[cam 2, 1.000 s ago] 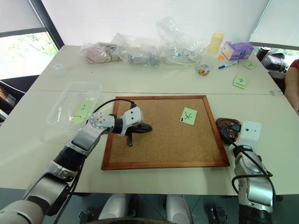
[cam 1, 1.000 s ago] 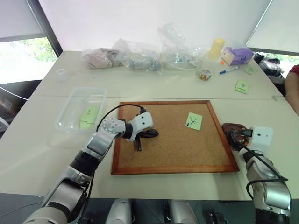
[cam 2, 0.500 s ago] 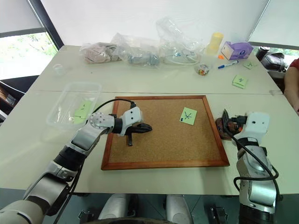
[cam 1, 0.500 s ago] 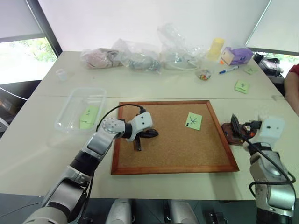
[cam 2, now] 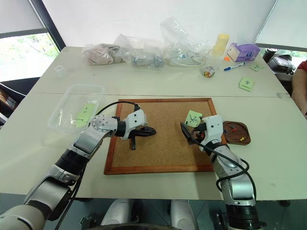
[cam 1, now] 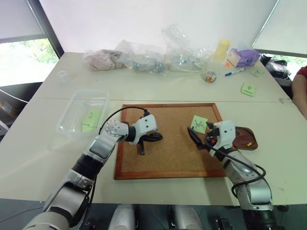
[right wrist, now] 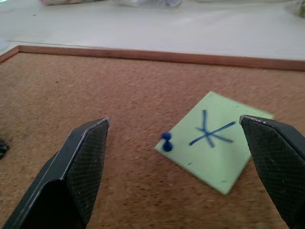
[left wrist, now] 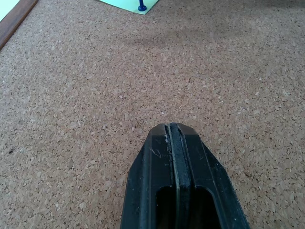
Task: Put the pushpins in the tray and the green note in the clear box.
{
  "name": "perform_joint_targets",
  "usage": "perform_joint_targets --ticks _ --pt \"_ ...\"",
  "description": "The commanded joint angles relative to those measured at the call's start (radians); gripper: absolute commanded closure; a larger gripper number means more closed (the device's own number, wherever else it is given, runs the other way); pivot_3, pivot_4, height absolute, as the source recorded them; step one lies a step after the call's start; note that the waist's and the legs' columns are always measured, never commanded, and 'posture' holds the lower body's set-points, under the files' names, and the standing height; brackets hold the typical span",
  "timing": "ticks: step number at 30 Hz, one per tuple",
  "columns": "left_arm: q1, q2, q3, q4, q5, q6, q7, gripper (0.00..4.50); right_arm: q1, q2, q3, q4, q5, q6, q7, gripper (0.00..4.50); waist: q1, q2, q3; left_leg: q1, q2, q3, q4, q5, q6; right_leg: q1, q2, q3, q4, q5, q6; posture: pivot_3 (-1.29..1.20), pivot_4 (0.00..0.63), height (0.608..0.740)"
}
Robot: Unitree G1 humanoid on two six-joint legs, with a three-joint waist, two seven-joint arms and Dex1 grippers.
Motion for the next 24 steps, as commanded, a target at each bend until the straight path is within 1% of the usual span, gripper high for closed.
perform_joint_targets --ticks 1,8,11,12,13,15,18,19,24 --pt "0.012 0.010 -0.018 0.013 0.023 0.010 0.003 4.50 -0.028 0.000 0.000 0.003 -0.004 -0.022 0.013 0.02 0.000 0.000 0.000 0.000 0.000 0.000 0.000 0.000 0.000 0.000 0.000 0.000 0.000 0.000 0.000 0.00 0.150 0.737" --pt "0.009 0.004 -0.021 0.020 0.024 0.006 0.004 4.50 -0.063 0.001 0.006 0.052 -0.016 -0.022 0.023 0.02 0.000 0.000 0.000 0.000 0.000 0.000 0.000 0.000 0.000 0.000 0.000 0.000 0.000 0.000 0.000 0.00 0.150 0.737" --pt "0.010 0.002 -0.021 0.019 0.023 0.006 0.005 4.50 -0.071 0.004 0.010 0.059 -0.019 -0.019 0.025 0.80 0.001 0.000 0.000 0.000 0.000 0.000 0.000 0.000 0.000 0.000 0.000 0.000 0.000 0.000 0.000 0.00 0.150 0.737" --pt "0.011 0.002 -0.021 0.019 0.024 0.006 0.005 4.50 -0.071 0.004 0.012 0.060 -0.020 -0.018 0.026 1.40 0.001 0.000 0.000 0.000 0.000 0.000 0.000 0.000 0.000 0.000 0.000 0.000 0.000 0.000 0.000 0.00 0.150 0.737" --pt "0.011 0.001 -0.022 0.018 0.024 0.006 0.006 4.50 -0.071 0.004 0.014 0.061 -0.023 -0.018 0.025 1.80 0.001 0.000 0.000 0.000 0.000 0.000 0.000 0.000 0.000 0.000 0.000 0.000 0.000 0.000 0.000 0.00 0.150 0.737" --pt "0.013 0.002 -0.021 0.016 0.023 0.007 0.006 4.50 -0.070 0.004 0.017 0.061 -0.025 -0.016 0.024 2.80 0.001 0.000 0.000 0.000 0.000 0.000 0.000 0.000 0.000 0.000 0.000 0.000 0.000 0.000 0.000 0.00 0.150 0.737" --pt "0.014 0.002 -0.021 0.015 0.024 0.008 0.007 4.50 -0.069 0.004 0.020 0.059 -0.027 -0.011 0.024 4.40 0.000 0.000 0.000 0.000 0.000 0.000 0.000 0.000 0.000 0.000 0.000 0.000 0.000 0.000 0.000 0.00 0.150 0.737" --pt "0.015 0.003 -0.020 0.013 0.023 0.008 0.008 4.50 -0.068 0.005 0.020 0.056 -0.027 -0.008 0.025 4.48 0.000 0.000 0.000 0.000 0.000 0.000 0.000 0.000 0.000 0.000 0.000 0.000 0.000 0.000 0.000 0.00 0.150 0.737" --pt "0.015 0.006 -0.019 0.009 0.024 0.008 0.008 4.50 -0.060 0.006 0.015 0.039 -0.030 0.002 0.020 4.48 0.000 0.000 0.000 0.000 0.000 0.000 0.000 0.000 0.000 0.000 0.000 0.000 0.000 0.000 0.000 0.00 0.150 0.737"
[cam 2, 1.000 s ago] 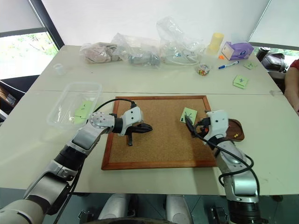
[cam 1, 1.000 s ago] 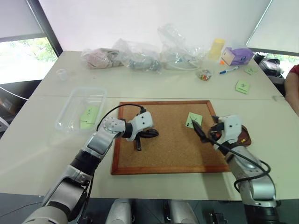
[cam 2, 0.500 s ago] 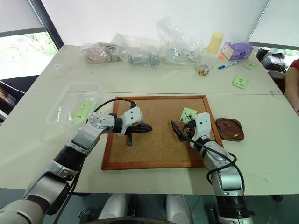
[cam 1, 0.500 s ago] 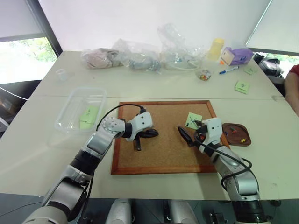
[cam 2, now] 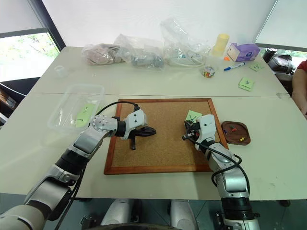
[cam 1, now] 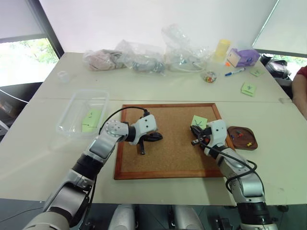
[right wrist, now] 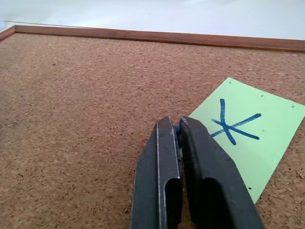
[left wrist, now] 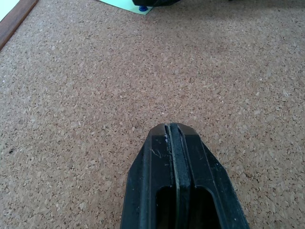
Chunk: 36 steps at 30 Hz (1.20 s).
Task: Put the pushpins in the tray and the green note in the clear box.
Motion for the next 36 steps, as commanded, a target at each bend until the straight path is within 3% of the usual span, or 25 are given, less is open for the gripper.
perform_joint_targets --ticks 1,20,25,28,29,34,36 --pt "0.015 0.007 -0.020 0.007 0.024 0.008 0.007 4.50 0.004 0.005 0.007 -0.043 0.007 0.003 0.006 4.48 0.000 0.000 0.000 0.000 0.000 0.000 0.000 0.000 0.000 0.000 0.000 0.000 0.000 0.000 0.000 0.00 0.150 0.737" --pt "0.014 0.014 -0.031 0.030 0.036 -0.004 -0.002 4.50 0.015 -0.004 -0.058 -0.145 0.002 -0.098 -0.029 4.48 0.001 0.000 0.000 0.000 0.000 0.000 0.000 0.000 0.000 -0.001 0.000 0.000 0.000 0.000 0.000 0.00 0.150 0.737" --pt "-0.025 -0.070 0.112 -0.014 -0.147 0.162 0.011 4.50 0.029 -0.016 -0.052 -0.188 -0.003 -0.081 -0.026 4.48 0.001 0.000 0.000 -0.001 0.000 0.000 0.000 0.000 0.000 -0.001 0.000 0.000 0.000 0.000 0.000 0.00 0.150 0.737" --pt "-0.150 -0.141 0.312 -0.038 -0.403 0.407 0.024 3.68 0.055 -0.048 -0.063 -0.269 0.002 -0.049 -0.013 4.50 0.002 0.000 0.002 -0.003 0.000 0.000 0.000 0.000 0.000 -0.003 0.000 0.000 0.000 0.000 0.000 0.00 0.150 0.737" --pt "-0.187 -0.160 0.366 -0.035 -0.467 0.468 0.036 3.16 0.064 -0.061 -0.068 -0.297 0.006 -0.038 -0.007 4.50 0.003 -0.001 0.003 -0.004 0.000 -0.001 0.000 0.000 0.000 -0.004 0.000 -0.001 0.000 0.000 0.000 0.00 0.150 0.737" --pt "-0.292 -0.210 0.475 0.040 -0.599 0.617 0.099 0.81 0.085 -0.111 -0.075 -0.395 0.022 0.010 0.010 4.50 -0.007 -0.001 0.003 -0.003 -0.002 -0.001 0.000 0.000 0.000 -0.003 0.000 -0.001 0.000 0.000 0.002 0.00 0.150 0.737" --pt "-0.346 -0.247 0.490 0.148 -0.583 0.635 0.179 0.07 0.090 -0.128 -0.068 -0.433 0.026 0.031 0.020 4.50 -0.003 -0.002 0.003 -0.002 -0.002 -0.002 0.000 0.000 0.000 -0.003 0.001 -0.001 0.000 -0.001 0.002 0.00 0.150 0.737"
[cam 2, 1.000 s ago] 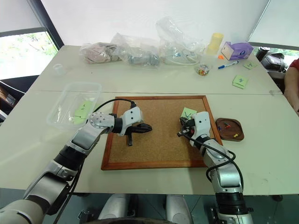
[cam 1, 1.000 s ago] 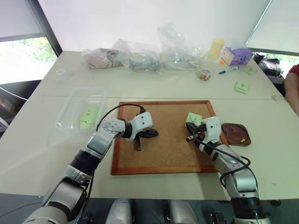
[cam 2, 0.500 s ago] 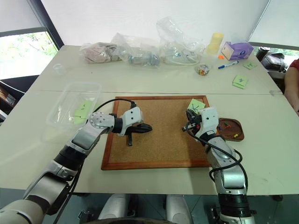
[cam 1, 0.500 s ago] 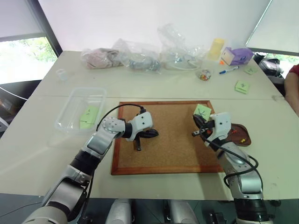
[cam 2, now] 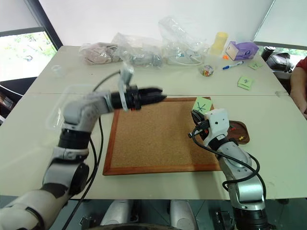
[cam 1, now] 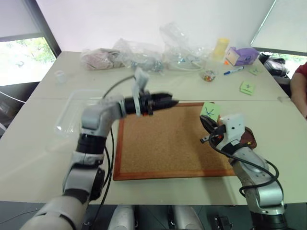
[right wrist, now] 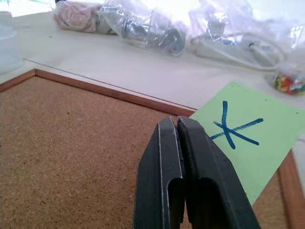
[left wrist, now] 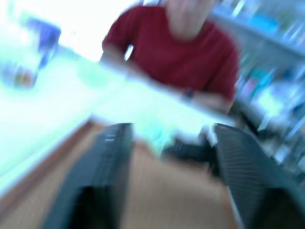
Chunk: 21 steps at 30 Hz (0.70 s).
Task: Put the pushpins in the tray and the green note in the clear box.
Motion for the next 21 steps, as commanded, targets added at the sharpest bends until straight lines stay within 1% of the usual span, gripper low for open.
perform_joint_targets --ticks 1,4,9,17,19,21 --pt "-0.076 -0.052 0.045 0.179 -0.024 0.069 0.104 0.07 0.000 -0.031 -0.005 -0.108 0.024 0.028 0.020 4.50 0.003 -0.001 0.000 0.000 0.000 0.000 0.000 0.000 0.000 0.000 0.000 0.000 0.000 0.000 0.000 0.00 0.150 0.737" --pt "-0.137 -0.081 0.046 0.283 -0.060 0.119 0.068 0.07 -0.002 -0.050 0.008 -0.158 0.029 0.058 0.030 4.50 0.004 -0.003 0.002 -0.001 -0.001 -0.001 0.000 0.000 0.000 0.000 0.001 0.000 0.001 0.000 0.000 0.00 0.150 0.737" --pt "-0.211 -0.129 0.031 0.452 -0.027 0.059 0.041 0.07 -0.010 -0.062 0.028 -0.204 0.024 0.086 0.031 4.50 0.006 -0.003 0.002 -0.002 -0.002 -0.001 0.000 0.000 0.000 -0.001 0.000 0.000 -0.001 0.000 0.000 0.00 0.150 0.737" --pt "-0.242 -0.189 -0.023 0.534 0.020 -0.040 -0.031 0.07 -0.005 -0.057 0.048 -0.253 0.014 0.118 0.013 4.50 0.005 -0.003 0.002 -0.002 -0.002 -0.001 0.000 0.000 0.000 -0.001 0.000 0.000 -0.001 0.000 0.000 0.00 0.150 0.737" --pt "-0.249 -0.201 -0.026 0.555 0.030 -0.056 -0.031 0.60 -0.004 -0.060 0.053 -0.264 0.012 0.123 0.009 4.50 0.007 -0.003 0.002 -0.002 -0.002 0.000 0.000 0.000 0.000 -0.001 0.000 0.000 -0.001 0.000 0.000 0.00 0.150 0.737" --pt "-0.256 -0.209 -0.030 0.564 0.034 -0.062 -0.042 1.36 -0.003 -0.062 0.056 -0.275 0.011 0.130 0.005 4.50 0.006 -0.003 0.002 -0.002 -0.002 -0.001 0.000 0.000 0.000 -0.001 0.000 0.000 -0.001 0.000 0.000 0.00 0.150 0.737"
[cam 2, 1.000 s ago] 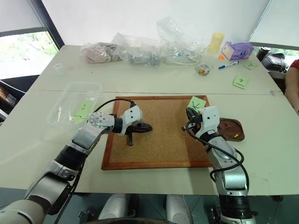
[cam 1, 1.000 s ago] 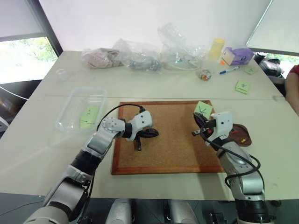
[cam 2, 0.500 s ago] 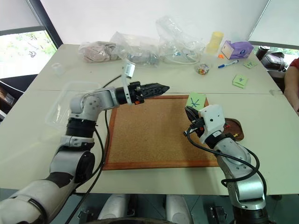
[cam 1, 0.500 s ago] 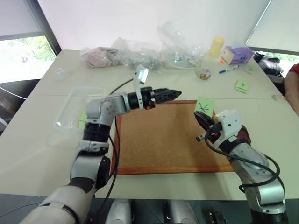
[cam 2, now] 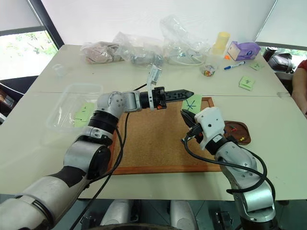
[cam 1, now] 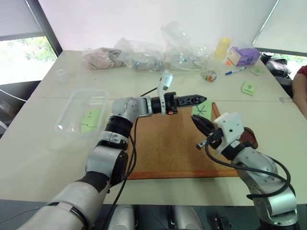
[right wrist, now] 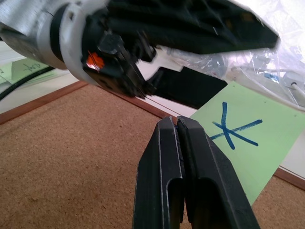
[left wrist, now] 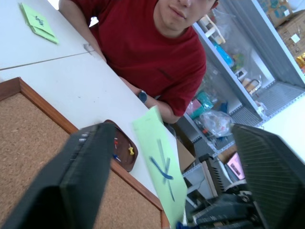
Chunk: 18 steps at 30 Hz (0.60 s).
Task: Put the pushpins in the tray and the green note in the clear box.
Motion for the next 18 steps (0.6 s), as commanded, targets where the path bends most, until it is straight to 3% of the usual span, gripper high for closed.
perform_joint_targets --ticks 1,7,12,18 --pt "-0.042 -0.013 -0.006 0.004 0.012 -0.028 -0.028 1.90 -0.002 -0.007 -0.001 -0.062 -0.004 0.004 -0.010 4.50 -0.001 0.000 0.000 0.000 0.000 0.000 0.000 0.000 0.000 0.000 0.000 0.000 0.000 0.000 0.000 0.00 0.150 0.737" --pt "-0.052 -0.010 -0.014 0.029 0.043 -0.046 -0.043 4.46 0.000 -0.020 0.006 -0.074 -0.020 0.007 -0.010 4.50 -0.001 0.000 0.000 0.000 0.000 0.000 0.000 0.000 0.000 0.000 0.000 0.000 0.000 0.000 0.000 0.00 0.150 0.737" --pt "-0.052 -0.009 -0.029 0.040 0.080 -0.072 -0.046 4.46 0.001 -0.027 0.016 -0.072 -0.041 -0.005 -0.006 4.50 -0.001 0.000 0.000 0.000 0.000 0.000 0.000 0.000 0.000 0.000 0.000 0.000 0.000 0.000 0.000 0.00 0.150 0.737" --pt "-0.004 0.008 -0.142 0.043 0.226 -0.266 -0.058 4.46 0.002 -0.021 0.030 -0.054 -0.103 -0.069 -0.022 4.50 -0.001 0.000 0.000 0.000 0.000 0.000 0.000 0.000 0.000 0.000 0.000 0.000 0.000 0.000 0.000 0.00 0.150 0.737"
